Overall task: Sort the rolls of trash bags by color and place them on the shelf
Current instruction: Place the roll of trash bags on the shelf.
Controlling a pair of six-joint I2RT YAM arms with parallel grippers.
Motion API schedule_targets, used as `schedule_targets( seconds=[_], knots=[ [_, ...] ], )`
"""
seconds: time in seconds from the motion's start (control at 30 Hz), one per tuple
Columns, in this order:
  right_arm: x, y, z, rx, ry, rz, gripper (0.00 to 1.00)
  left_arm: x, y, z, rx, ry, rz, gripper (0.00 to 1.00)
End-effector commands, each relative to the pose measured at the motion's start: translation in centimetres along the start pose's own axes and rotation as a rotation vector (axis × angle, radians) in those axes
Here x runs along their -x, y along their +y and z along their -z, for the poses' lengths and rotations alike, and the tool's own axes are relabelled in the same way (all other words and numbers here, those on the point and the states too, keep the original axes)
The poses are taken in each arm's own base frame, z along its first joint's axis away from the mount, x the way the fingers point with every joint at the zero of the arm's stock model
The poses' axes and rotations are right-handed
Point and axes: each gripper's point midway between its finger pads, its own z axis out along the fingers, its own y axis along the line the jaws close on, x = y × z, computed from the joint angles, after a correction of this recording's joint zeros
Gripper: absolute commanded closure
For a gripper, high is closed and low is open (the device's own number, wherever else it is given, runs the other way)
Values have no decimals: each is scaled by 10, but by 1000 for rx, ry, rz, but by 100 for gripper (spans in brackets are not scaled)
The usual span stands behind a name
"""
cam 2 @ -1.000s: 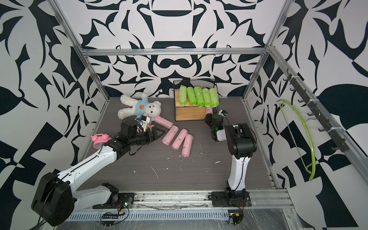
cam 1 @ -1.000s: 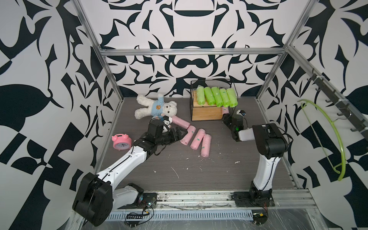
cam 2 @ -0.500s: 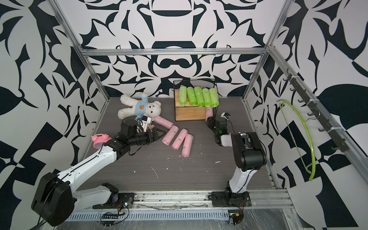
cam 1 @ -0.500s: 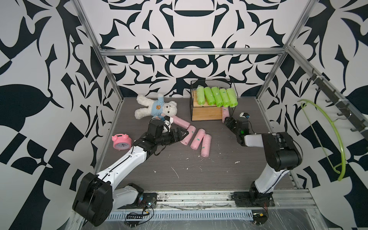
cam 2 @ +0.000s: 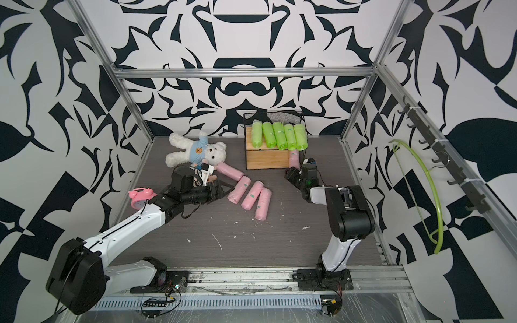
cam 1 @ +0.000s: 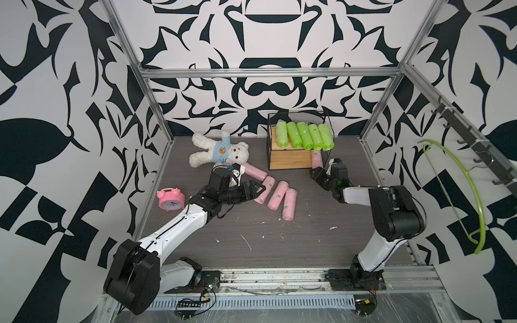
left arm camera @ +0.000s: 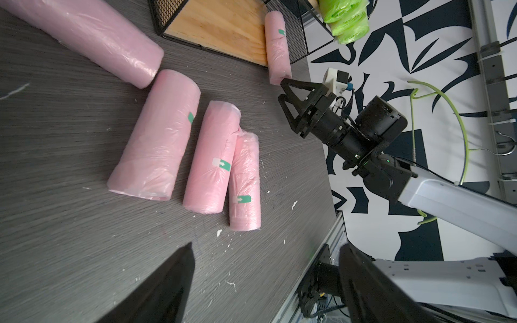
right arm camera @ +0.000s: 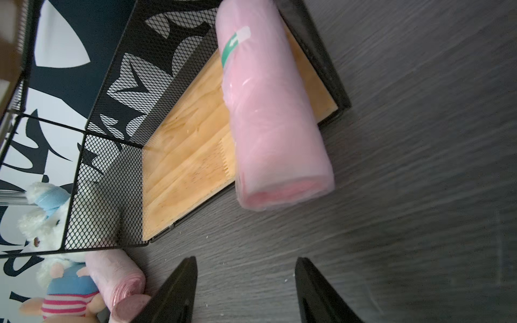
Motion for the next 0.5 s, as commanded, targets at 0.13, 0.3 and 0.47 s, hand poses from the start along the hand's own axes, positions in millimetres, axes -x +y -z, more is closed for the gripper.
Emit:
schedule_targets(
  seconds=[0.13, 0.3, 0.47],
  knots=[
    [43, 16, -12, 23, -107, 15, 44, -1, -4, -1, -11, 17, -25, 12],
    [60, 10, -16, -14, -166, 17, 46, -1, -6, 1, -12, 16, -27, 12],
    [72, 8, -22, -42, -207, 42, 47, -1, -4, 0, -9, 19, -26, 12]
  ],
)
